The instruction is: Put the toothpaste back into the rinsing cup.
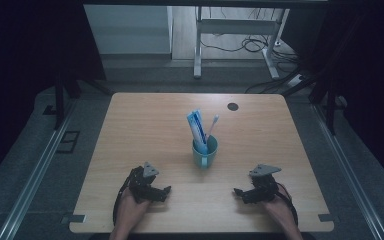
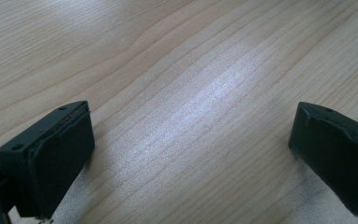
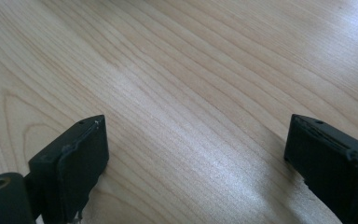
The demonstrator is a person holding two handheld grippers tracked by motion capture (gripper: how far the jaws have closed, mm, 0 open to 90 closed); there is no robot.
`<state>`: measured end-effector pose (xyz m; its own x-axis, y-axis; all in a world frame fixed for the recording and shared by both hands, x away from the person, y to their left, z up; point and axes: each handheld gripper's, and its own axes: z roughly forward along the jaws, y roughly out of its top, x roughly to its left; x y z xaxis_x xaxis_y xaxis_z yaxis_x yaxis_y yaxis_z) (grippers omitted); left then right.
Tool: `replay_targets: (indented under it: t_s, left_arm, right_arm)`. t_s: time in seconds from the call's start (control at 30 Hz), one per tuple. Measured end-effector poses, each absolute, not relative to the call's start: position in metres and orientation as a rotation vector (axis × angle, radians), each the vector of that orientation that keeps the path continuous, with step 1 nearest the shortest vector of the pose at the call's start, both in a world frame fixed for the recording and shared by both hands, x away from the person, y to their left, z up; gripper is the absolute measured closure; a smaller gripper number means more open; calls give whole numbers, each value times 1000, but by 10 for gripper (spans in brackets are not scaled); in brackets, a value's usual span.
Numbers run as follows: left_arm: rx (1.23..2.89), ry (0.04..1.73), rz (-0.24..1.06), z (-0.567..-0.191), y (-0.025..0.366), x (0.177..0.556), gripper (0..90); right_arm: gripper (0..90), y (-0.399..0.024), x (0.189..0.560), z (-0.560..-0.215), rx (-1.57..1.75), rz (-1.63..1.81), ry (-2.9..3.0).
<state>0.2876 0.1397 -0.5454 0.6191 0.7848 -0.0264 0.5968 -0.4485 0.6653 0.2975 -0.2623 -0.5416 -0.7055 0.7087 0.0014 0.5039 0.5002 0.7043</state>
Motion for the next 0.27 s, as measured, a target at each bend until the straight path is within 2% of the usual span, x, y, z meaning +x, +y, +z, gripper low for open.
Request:
replay_targets:
  t_s: [0.27]
  left_arm:
    - [2198,1079,378,-545,140,288,2]
  right_arm:
    - [62,-264,297,-543,1022,1026,2447]
